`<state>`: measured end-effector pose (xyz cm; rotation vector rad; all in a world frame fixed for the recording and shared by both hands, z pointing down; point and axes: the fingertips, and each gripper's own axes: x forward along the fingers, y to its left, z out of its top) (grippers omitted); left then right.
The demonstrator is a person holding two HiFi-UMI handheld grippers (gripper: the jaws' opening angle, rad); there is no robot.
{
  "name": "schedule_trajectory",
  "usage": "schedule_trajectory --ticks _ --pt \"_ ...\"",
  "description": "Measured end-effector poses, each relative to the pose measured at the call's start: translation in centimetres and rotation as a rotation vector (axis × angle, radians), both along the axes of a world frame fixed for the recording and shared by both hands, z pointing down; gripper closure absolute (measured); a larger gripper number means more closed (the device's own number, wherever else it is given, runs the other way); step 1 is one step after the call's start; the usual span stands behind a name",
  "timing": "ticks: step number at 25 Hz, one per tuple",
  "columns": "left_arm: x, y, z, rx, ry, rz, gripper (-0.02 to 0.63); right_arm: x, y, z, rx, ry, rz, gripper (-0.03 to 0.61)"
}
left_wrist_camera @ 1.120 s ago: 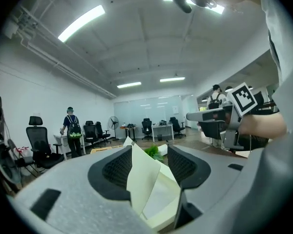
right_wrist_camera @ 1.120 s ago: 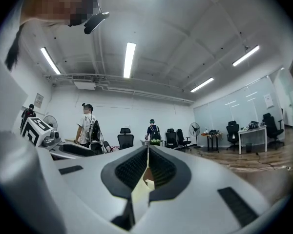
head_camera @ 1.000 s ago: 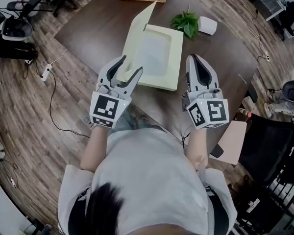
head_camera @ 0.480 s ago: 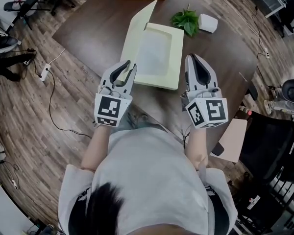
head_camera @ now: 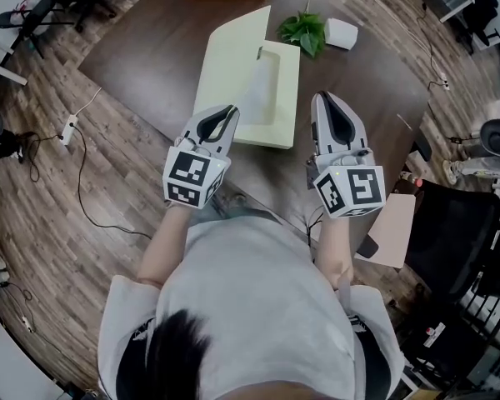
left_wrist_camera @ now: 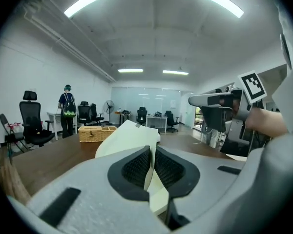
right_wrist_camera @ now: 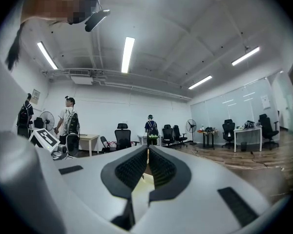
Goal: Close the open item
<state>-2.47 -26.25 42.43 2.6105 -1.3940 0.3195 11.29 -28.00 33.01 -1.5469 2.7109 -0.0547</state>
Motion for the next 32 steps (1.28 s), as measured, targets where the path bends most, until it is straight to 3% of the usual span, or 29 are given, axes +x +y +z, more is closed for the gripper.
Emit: schedule_trajectory --ticks 4,9,18,32 --pt "1.6 0.0 1.0 -0.043 0.027 0.040 0.594 1.0 0.5 0.2 -0.004 0.009 0.022 0.565" --pt "4.4 0.1 2.8 -0.085 -0.007 0.117 0.594 2.1 1.1 0.5 -0.012 0.021 0.048 0.565" --pt "8.9 0.6 7.5 -0.174 -0.143 0.236 0.592 4.6 2.2 1.0 -0.028 0.030 0.107 0.565" --pt "12.0 0.5 12.9 -0.254 -0.339 0.271 0.588 7.8 3.2 2.0 -0.051 0.034 0.168 0.565"
